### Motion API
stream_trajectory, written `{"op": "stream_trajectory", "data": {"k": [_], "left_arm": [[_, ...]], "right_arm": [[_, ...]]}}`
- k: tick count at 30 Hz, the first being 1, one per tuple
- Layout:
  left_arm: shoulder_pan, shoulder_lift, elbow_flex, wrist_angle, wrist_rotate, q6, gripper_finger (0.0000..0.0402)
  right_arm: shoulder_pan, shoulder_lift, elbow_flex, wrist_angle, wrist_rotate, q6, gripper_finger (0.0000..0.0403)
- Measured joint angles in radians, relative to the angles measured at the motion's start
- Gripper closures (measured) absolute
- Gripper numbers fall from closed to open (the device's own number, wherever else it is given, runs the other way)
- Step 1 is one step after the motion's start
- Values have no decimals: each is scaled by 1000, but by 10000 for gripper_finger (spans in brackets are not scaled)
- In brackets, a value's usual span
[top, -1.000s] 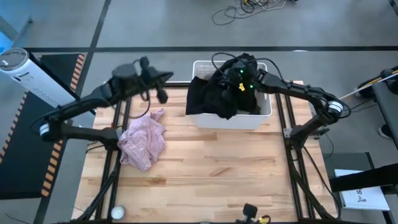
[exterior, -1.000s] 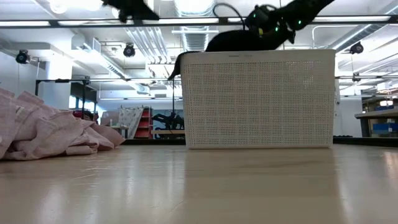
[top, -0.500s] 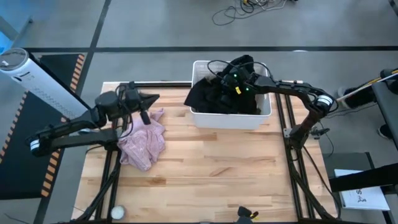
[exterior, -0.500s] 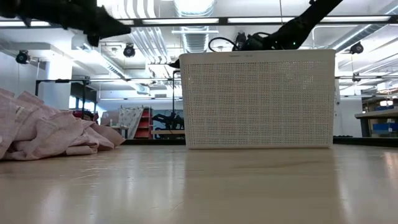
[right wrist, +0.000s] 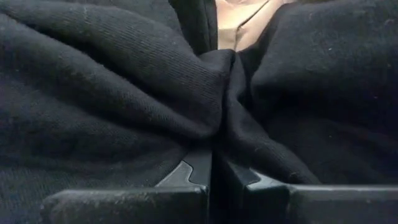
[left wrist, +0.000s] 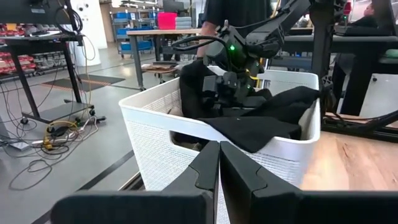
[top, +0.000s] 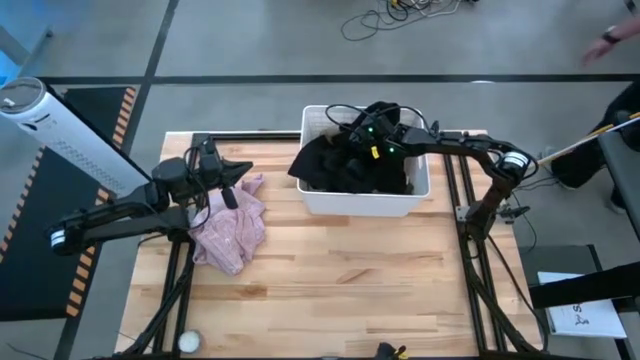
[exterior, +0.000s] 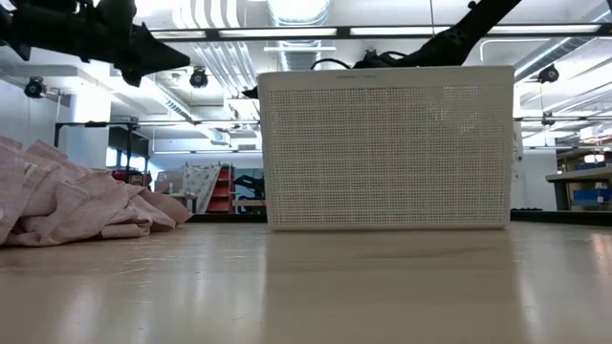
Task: Sort clothes
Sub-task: Put the black shirt into the white laundry bin
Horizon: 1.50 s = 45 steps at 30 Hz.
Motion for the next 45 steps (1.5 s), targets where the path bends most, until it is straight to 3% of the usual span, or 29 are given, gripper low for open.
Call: {"op": "stream_trajectory", "data": {"k": [9,21,26,35,40,45], "left_arm": [[0,-8,-2,1,0,-1,402],[0,-7,-4,3,0,-7,402],[0,-7,-5,0,0,-11,402],[0,-6,-5,-1,0,-16,402],[0,-6,-5,-7,0,-18,402],[0,-6,-5,-16,0,-22,402]], "right_arm": [[24,-153,56,-110,9,43,403],[81,-339,248,-354,4,-76,403],[143,-363,241,-391,-170,-133,403],[195,-262,194,-386,-198,-175,403],[166,-163,185,-387,-122,-215,403],[98,-76,185,-368,-126,-218,403]]}}
